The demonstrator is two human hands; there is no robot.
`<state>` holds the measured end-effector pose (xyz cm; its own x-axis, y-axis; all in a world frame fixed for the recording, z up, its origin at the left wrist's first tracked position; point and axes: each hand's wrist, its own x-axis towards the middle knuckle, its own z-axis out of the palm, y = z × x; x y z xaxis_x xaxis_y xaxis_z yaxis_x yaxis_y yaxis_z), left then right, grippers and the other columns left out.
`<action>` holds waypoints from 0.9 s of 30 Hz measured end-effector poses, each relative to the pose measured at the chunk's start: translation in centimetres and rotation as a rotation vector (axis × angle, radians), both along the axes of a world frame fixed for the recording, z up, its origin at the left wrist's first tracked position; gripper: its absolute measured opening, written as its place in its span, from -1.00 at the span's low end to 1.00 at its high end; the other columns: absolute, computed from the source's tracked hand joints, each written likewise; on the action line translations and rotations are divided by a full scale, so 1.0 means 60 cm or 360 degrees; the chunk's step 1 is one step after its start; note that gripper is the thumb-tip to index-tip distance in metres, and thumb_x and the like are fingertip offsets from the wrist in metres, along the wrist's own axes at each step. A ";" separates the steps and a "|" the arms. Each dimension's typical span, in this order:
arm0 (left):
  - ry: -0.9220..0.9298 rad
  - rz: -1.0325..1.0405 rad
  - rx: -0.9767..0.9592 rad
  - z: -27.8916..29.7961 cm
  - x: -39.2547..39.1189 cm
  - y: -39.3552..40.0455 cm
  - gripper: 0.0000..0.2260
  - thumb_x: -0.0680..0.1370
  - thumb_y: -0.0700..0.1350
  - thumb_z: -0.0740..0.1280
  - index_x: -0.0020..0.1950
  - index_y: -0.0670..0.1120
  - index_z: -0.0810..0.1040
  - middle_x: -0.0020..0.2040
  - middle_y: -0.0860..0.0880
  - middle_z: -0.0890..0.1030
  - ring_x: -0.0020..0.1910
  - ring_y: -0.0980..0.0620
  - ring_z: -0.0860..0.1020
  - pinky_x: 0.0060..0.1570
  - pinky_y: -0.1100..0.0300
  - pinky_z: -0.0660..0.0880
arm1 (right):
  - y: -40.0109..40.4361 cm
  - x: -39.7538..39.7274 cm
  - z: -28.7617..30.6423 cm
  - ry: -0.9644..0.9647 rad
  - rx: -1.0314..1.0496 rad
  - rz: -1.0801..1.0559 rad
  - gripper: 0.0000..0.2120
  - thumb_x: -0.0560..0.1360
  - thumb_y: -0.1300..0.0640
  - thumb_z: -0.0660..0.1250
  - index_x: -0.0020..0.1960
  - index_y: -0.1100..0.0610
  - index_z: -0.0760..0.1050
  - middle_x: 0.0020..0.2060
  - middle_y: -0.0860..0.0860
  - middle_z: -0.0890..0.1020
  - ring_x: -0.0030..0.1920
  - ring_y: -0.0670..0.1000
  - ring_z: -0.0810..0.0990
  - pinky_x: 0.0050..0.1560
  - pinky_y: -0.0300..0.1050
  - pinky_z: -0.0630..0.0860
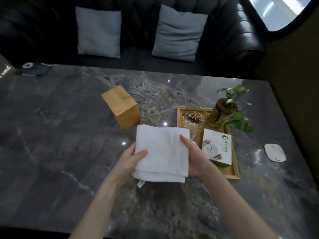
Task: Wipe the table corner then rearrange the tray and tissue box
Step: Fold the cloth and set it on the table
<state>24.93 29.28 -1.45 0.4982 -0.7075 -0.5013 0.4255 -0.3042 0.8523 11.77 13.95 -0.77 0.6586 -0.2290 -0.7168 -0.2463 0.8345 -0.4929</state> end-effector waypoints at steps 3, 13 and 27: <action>-0.0119 0.0069 0.0085 -0.029 0.039 0.010 -0.77 0.52 -0.19 0.29 0.16 -0.01 0.45 0.02 0.02 0.61 -0.09 0.10 0.60 -0.16 0.26 0.58 | 0.016 0.050 -0.032 0.0086 -0.0161 0.0059 -0.66 0.56 -0.07 0.16 0.15 0.14 0.49 -0.02 0.07 0.63 0.01 0.05 0.59 -0.05 -0.04 0.51; -0.0232 0.0164 0.0301 -0.121 0.084 -0.003 -0.73 0.52 -0.22 0.28 0.22 -0.13 0.46 -0.06 0.08 0.58 -0.12 0.16 0.55 -0.29 0.41 0.51 | 0.016 0.106 -0.103 0.0395 -0.0996 0.0467 -0.69 0.52 0.24 0.23 0.26 0.16 0.41 0.14 0.10 0.56 0.14 0.10 0.55 0.11 0.02 0.53; -0.1257 -0.0020 0.0817 -0.142 0.031 0.031 -0.44 0.45 -0.13 0.39 0.41 -0.14 0.29 0.38 -0.17 0.36 0.31 -0.15 0.37 0.24 0.04 0.32 | 0.057 0.087 -0.126 0.0785 -0.1738 0.0462 -0.45 0.46 0.28 0.31 0.41 0.17 0.21 0.31 0.08 0.44 0.31 0.07 0.42 0.32 -0.05 0.39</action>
<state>26.78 31.16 -9.96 0.8209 -0.5013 -0.2735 -0.2240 -0.7233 0.6532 16.98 17.36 -8.34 0.4984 -0.7541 -0.4278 -0.7112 -0.0735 -0.6991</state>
